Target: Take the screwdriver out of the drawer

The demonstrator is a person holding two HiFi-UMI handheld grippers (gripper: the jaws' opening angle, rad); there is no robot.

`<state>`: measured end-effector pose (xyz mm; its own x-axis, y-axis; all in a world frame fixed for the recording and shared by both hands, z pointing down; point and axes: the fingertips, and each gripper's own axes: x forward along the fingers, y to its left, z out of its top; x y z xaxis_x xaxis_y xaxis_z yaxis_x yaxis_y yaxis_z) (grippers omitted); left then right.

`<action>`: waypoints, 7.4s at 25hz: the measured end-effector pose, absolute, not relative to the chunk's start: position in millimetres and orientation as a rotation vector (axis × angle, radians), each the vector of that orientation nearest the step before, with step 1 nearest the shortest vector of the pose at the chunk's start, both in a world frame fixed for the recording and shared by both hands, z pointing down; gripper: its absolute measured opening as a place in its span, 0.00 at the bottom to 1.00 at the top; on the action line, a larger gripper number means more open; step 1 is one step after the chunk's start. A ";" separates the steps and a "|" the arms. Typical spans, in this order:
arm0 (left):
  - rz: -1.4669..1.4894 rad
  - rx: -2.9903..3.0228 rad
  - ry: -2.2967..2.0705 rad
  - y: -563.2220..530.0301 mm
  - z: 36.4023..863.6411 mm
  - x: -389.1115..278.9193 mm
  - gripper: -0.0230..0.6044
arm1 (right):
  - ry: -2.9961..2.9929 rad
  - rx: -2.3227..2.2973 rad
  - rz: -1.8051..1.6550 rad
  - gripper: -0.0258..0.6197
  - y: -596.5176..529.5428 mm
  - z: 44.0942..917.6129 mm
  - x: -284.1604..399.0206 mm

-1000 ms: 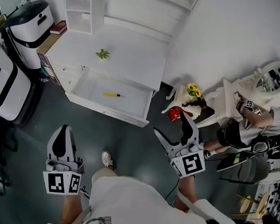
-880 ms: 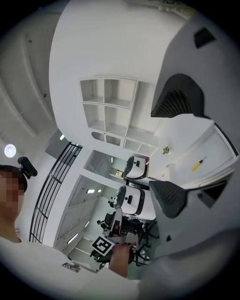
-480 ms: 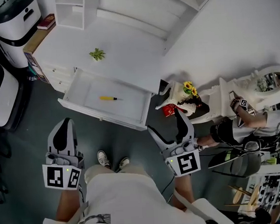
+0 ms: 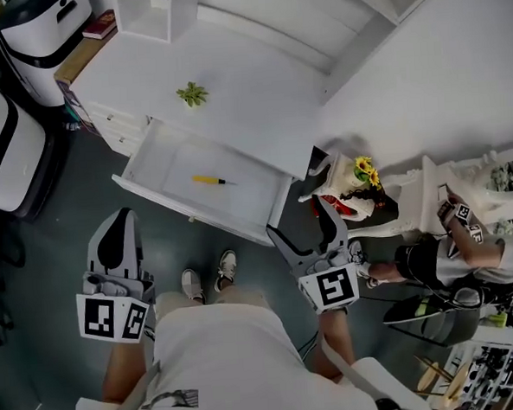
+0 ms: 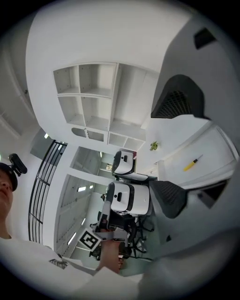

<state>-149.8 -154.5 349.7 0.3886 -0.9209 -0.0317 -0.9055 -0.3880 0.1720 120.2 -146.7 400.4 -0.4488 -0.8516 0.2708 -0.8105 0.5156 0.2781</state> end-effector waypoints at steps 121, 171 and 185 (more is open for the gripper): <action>-0.235 2.596 -1.837 -217.5 264.6 -161.1 0.06 | -2.635 1.621 0.324 0.18 -303.8 360.6 191.9; -0.273 2.483 -2.034 -167.2 250.0 -204.3 0.06 | -2.775 1.708 -0.110 0.18 -198.6 245.9 184.5; -0.266 2.477 -1.999 -171.2 260.6 -186.1 0.06 | -2.724 1.666 -0.132 0.18 -199.6 255.5 185.3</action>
